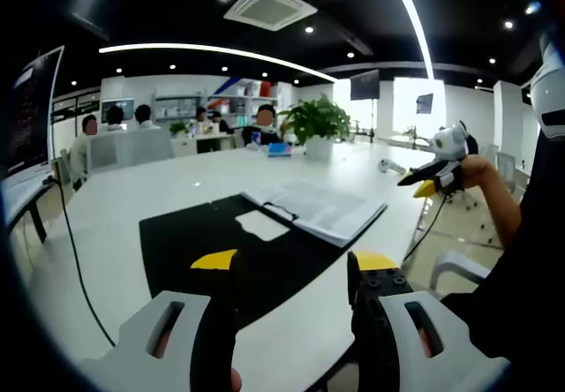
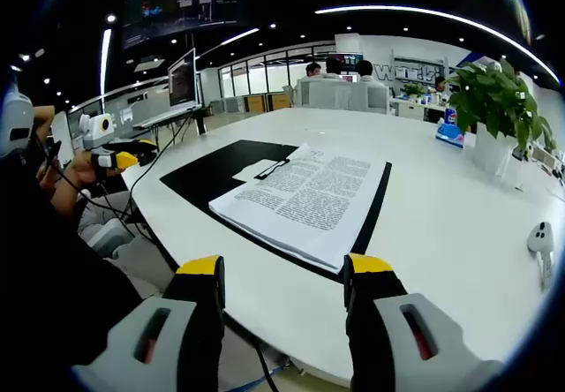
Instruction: Flip through the bound document one page at a time
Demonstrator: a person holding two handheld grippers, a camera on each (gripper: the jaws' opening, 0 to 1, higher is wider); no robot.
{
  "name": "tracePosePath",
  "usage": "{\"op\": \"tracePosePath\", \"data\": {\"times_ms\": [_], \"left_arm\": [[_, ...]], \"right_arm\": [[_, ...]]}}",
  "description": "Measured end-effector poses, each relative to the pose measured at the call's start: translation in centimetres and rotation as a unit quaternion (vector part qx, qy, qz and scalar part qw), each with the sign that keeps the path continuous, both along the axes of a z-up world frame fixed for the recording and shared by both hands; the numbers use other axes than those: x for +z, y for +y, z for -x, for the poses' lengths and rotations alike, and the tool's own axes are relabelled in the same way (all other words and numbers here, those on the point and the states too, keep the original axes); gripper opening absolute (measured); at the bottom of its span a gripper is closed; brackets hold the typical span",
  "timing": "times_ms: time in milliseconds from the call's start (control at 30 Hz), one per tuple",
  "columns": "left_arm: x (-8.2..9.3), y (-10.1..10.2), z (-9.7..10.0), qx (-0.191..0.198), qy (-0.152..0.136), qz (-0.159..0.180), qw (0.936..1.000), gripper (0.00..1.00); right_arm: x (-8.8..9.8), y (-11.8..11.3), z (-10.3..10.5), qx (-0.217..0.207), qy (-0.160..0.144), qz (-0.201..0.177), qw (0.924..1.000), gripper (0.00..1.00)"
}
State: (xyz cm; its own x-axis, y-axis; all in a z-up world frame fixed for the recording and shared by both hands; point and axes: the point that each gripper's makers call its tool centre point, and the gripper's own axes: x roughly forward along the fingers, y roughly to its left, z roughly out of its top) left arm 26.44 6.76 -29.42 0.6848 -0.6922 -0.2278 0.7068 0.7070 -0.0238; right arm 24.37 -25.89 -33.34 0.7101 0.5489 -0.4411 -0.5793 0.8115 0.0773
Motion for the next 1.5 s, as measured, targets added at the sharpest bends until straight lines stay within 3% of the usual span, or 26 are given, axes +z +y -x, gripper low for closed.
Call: {"op": "tracePosePath", "data": {"times_ms": [267, 567, 833, 900, 1033, 1167, 1300, 1500], "left_arm": [[1.1, 0.8, -0.4, 0.016, -0.013, 0.0, 0.9998, 0.49], [-0.5, 0.0, 0.2, 0.006, -0.001, -0.008, 0.9999, 0.49], [-1.0, -0.2, -0.2, 0.011, 0.004, -0.013, 0.9999, 0.49], [-1.0, -0.4, -0.2, 0.008, 0.005, -0.008, 0.9999, 0.46], [-0.7, -1.0, 0.3, -0.003, -0.017, -0.032, 0.9994, 0.46], [-0.6, -1.5, 0.6, -0.017, -0.012, -0.016, 0.9997, 0.37], [-0.2, -1.9, 0.2, -0.021, -0.011, -0.002, 0.9997, 0.39], [-0.9, -3.3, -0.5, -0.042, -0.003, -0.03, 0.9987, 0.36]], "right_arm": [[0.7, 0.3, -0.4, 0.002, -0.011, -0.002, 0.9999, 0.54], [-1.3, 0.1, 1.0, 0.004, 0.007, -0.002, 1.0, 0.54], [-1.3, -0.7, 1.2, -0.007, 0.008, -0.004, 0.9999, 0.54], [-1.3, -0.8, 1.1, -0.007, 0.008, -0.003, 0.9999, 0.54], [-1.0, -0.6, 0.9, -0.001, -0.008, -0.001, 1.0, 0.52], [-1.2, -0.3, 0.8, -0.002, -0.004, -0.003, 1.0, 0.51], [-1.7, -0.2, 1.0, 0.003, 0.001, 0.001, 1.0, 0.49], [-1.9, -0.6, 0.7, 0.001, -0.011, 0.0, 0.9999, 0.49]]}}
